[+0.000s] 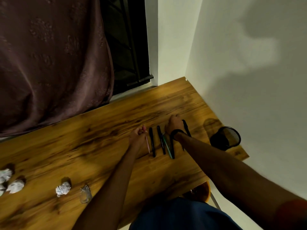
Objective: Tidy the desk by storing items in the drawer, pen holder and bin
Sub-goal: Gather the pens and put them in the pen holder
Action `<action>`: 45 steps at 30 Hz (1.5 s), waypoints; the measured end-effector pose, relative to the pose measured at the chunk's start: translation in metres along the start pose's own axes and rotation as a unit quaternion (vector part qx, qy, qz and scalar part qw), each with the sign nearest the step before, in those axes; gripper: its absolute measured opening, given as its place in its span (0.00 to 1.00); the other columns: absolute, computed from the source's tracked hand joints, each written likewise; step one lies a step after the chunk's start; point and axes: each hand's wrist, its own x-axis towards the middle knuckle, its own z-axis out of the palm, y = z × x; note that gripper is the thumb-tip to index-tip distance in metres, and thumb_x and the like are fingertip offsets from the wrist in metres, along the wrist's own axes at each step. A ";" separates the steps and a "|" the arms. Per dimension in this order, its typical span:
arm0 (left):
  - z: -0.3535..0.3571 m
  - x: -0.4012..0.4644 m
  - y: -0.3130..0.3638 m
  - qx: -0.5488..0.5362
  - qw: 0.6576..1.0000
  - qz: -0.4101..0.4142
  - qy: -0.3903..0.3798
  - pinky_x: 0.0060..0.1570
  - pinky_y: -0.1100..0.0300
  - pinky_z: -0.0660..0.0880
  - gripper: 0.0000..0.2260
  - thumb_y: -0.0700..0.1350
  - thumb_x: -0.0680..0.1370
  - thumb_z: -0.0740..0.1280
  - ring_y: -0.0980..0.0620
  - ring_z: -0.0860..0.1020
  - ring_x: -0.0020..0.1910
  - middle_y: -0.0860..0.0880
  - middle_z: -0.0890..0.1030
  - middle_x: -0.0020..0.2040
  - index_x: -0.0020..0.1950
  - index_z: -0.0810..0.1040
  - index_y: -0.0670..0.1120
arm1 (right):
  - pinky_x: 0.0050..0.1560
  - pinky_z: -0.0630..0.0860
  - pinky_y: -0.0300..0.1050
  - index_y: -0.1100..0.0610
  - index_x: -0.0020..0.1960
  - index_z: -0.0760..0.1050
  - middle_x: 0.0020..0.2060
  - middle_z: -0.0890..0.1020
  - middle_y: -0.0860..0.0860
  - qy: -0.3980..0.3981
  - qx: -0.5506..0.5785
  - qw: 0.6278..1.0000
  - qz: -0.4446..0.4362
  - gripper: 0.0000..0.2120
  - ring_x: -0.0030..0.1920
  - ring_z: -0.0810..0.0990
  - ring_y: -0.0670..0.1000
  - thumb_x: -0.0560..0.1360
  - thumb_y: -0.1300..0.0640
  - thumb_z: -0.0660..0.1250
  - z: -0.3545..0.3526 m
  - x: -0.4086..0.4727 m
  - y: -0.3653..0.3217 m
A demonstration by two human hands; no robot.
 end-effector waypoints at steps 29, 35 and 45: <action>0.193 -0.111 0.130 -0.083 0.935 0.223 -0.264 0.40 0.68 0.75 0.07 0.34 0.76 0.68 0.59 0.80 0.41 0.50 0.82 0.44 0.50 0.79 0.44 | 0.47 0.79 0.48 0.56 0.50 0.75 0.46 0.80 0.51 0.370 0.384 0.846 -0.018 0.04 0.45 0.80 0.50 0.77 0.57 0.66 -0.115 -0.114 0.203; 0.222 -0.117 0.115 0.012 0.929 0.269 -0.253 0.43 0.72 0.74 0.06 0.35 0.75 0.70 0.56 0.79 0.42 0.50 0.81 0.41 0.48 0.77 0.44 | 0.54 0.74 0.53 0.60 0.56 0.76 0.51 0.79 0.58 0.315 0.163 0.935 -0.021 0.13 0.52 0.76 0.60 0.73 0.57 0.67 -0.088 -0.118 0.216; 0.235 -0.123 0.092 0.247 0.868 0.405 -0.145 0.52 0.55 0.72 0.17 0.48 0.74 0.69 0.51 0.72 0.59 0.50 0.77 0.55 0.62 0.75 0.50 | 0.55 0.75 0.49 0.62 0.58 0.73 0.54 0.75 0.58 0.401 0.185 0.897 -0.015 0.15 0.55 0.73 0.56 0.72 0.60 0.68 -0.092 -0.126 0.200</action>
